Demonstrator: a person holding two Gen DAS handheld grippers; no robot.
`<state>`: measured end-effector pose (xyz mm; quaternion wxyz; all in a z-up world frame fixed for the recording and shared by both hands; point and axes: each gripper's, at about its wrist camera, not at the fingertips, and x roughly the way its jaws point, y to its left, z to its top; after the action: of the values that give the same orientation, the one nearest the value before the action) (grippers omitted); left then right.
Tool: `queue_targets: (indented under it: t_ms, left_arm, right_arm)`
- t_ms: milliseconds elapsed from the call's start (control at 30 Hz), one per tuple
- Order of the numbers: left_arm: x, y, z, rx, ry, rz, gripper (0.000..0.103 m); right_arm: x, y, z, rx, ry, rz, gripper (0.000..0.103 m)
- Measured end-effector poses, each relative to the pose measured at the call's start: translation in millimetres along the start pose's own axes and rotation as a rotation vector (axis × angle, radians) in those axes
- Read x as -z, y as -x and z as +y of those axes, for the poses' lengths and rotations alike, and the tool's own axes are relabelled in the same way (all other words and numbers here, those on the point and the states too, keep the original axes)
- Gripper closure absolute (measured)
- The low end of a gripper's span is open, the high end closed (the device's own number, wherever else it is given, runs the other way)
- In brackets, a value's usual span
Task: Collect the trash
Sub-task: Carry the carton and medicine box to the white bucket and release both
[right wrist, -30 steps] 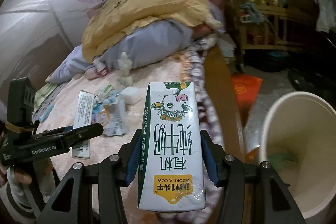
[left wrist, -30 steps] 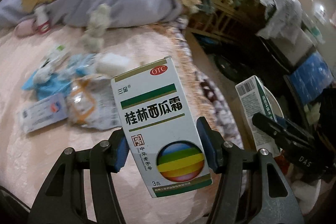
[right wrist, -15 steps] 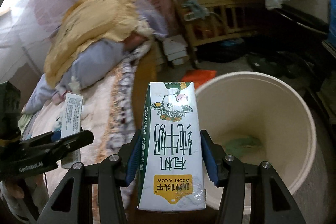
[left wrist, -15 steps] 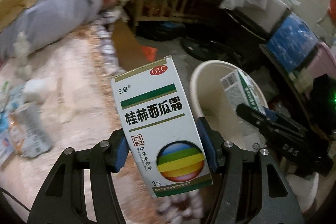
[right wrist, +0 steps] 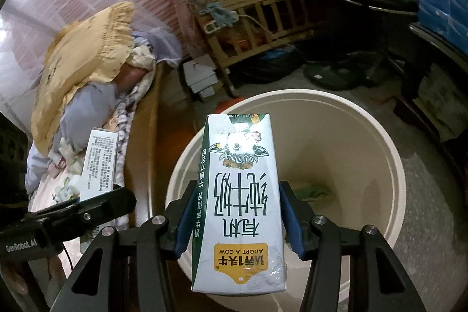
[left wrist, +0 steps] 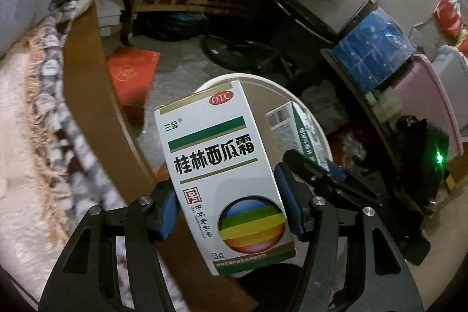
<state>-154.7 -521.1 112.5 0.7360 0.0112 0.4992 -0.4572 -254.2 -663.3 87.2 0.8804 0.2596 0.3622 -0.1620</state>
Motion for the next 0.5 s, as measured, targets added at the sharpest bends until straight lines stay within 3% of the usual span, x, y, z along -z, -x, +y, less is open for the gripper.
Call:
queue_targets:
  t_ms: [167, 267, 500]
  left_arm:
    - [-4.4, -2.8, 3.1, 0.045, 0.028, -0.016, 0.032]
    - [-3.1, 2.7, 8.7, 0.034, 0.039, -0.012, 0.032]
    - [13.9, 42.4, 26.7, -0.096, 0.025, -0.053, 0.032]
  right_arm:
    - [1.1, -4.3, -9.9, 0.027, -0.044, 0.005, 0.037]
    - [3.2, -0.9, -10.5, 0.04, -0.037, 0.0, 0.037]
    - [7.3, 0.3, 8.7, 0.024, 0.003, 0.007, 0.036]
